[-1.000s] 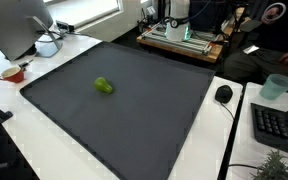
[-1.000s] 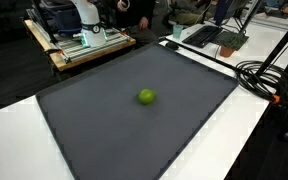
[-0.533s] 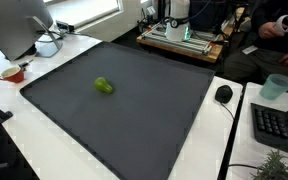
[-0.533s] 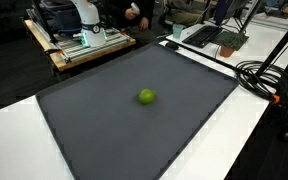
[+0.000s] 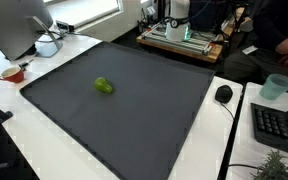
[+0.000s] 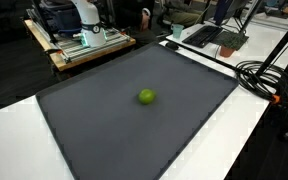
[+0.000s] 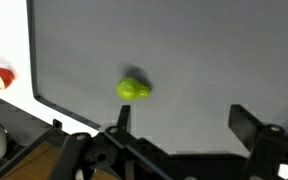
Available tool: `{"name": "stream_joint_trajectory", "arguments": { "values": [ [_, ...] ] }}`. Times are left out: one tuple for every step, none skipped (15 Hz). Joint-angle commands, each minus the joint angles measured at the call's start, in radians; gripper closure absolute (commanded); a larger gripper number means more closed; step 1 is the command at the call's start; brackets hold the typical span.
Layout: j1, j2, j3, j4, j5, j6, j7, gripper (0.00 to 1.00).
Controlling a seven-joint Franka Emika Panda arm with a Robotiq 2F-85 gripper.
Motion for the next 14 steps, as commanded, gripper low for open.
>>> {"name": "stream_joint_trajectory", "arguments": {
  "values": [
    [0.049, 0.167, 0.014, 0.125, -0.066, -0.014, -0.081, 0.00],
    [0.061, 0.208, 0.015, 0.159, -0.077, -0.024, -0.112, 0.00],
    [0.072, 0.246, 0.012, 0.189, -0.088, -0.028, -0.146, 0.00],
    [0.079, 0.294, 0.008, 0.223, -0.100, -0.029, -0.183, 0.00],
    [0.081, 0.334, 0.001, 0.251, -0.114, -0.027, -0.225, 0.00],
    [0.081, 0.365, -0.009, 0.274, -0.132, -0.017, -0.274, 0.00],
    [0.088, 0.276, -0.001, 0.195, -0.099, -0.005, -0.191, 0.00],
    [0.087, 0.304, -0.004, 0.212, -0.100, -0.004, -0.199, 0.00],
    [0.087, 0.314, -0.006, 0.215, -0.100, -0.003, -0.197, 0.00],
    [0.087, 0.314, -0.006, 0.214, -0.100, -0.003, -0.196, 0.00],
    [0.088, 0.308, -0.005, 0.213, -0.100, -0.003, -0.195, 0.00],
    [0.089, 0.304, -0.005, 0.213, -0.100, -0.003, -0.195, 0.00],
    [0.086, 0.330, 0.011, 0.230, -0.156, -0.024, -0.206, 0.00],
    [0.092, 0.379, 0.023, 0.256, -0.184, -0.066, -0.240, 0.00]
  ]
}}
